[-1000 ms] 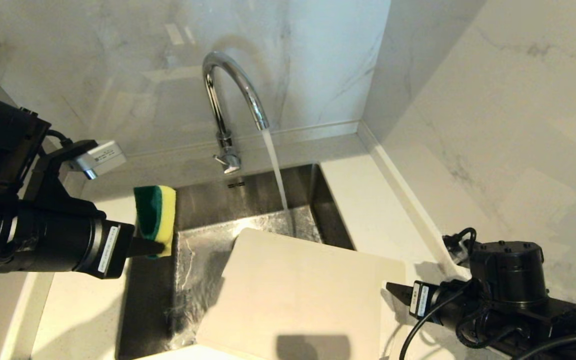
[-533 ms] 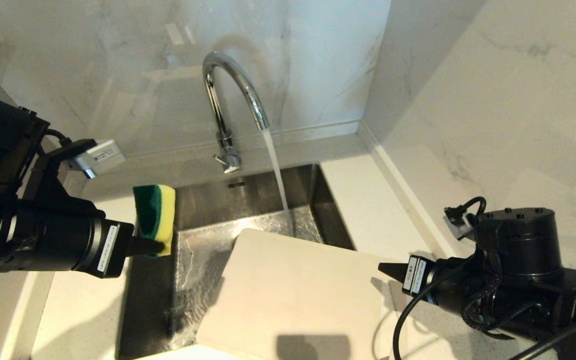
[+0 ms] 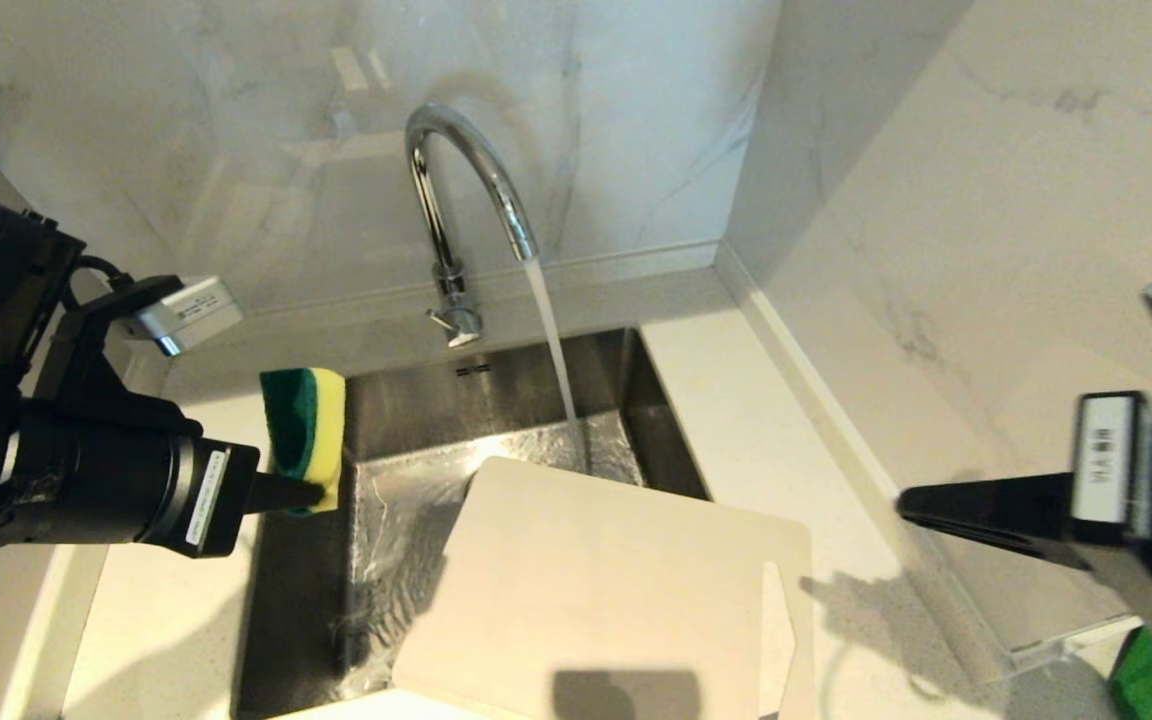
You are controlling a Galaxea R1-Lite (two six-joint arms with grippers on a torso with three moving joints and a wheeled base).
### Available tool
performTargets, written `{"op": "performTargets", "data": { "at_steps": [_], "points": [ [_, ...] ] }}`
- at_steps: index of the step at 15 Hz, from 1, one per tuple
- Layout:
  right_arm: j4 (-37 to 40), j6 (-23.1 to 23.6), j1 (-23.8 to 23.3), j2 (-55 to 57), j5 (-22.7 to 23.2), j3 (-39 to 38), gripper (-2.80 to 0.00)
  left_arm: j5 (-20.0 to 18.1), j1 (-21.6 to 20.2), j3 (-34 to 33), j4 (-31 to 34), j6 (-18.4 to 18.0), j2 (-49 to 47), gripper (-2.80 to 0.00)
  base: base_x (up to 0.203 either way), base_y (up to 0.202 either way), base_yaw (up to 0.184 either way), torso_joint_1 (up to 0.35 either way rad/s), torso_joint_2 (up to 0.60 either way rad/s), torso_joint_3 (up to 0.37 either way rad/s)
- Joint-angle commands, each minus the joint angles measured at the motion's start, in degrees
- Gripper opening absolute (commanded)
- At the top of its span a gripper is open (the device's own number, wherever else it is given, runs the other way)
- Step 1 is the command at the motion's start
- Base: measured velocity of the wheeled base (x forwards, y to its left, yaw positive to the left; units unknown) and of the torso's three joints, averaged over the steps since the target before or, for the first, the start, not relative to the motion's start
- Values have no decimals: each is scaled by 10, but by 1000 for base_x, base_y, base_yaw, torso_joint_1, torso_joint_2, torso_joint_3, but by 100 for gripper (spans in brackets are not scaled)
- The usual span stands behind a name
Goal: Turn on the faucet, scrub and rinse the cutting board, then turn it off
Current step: Put down the cleaning cloth
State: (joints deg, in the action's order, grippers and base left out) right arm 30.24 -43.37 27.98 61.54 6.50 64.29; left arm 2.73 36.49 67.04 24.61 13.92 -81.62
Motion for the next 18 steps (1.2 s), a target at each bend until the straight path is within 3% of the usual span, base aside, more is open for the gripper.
{"op": "performTargets", "data": {
  "at_steps": [1, 5, 9, 11, 14, 15, 18],
  "points": [
    [197, 1, 7, -93, 7, 89, -280, 0, 0, -5, 1, 1, 1, -280, 0, 0, 0, 0, 0, 0],
    [333, -1, 8, -143, 19, 239, -280, 5, 0, -13, 1, -4, -22, -280, 0, 0, 0, 0, 0, 0],
    [422, -48, 8, -202, 87, 391, -280, 20, 0, -18, 5, -4, -7, -280, 0, 0, 0, 0, 0, 0],
    [429, -107, 8, -236, 127, 414, -280, 35, 0, -24, 5, -3, 0, -280, 0, 0, 0, 0, 0, 0],
    [449, -130, 5, -273, 172, 414, -280, 40, 0, -27, 6, -3, 13, -280, 0, 0, 0, 0, 0, 0],
    [489, -116, 2, -274, 151, 413, -280, 40, 0, -27, 6, -3, 15, -280, 0, 0, 0, 0, 0, 0],
    [569, -2, -3, -282, -27, 366, -280, 37, 0, -28, 6, -2, 15, -280, 0, 0, 0, 0, 0, 0]
  ]
}}
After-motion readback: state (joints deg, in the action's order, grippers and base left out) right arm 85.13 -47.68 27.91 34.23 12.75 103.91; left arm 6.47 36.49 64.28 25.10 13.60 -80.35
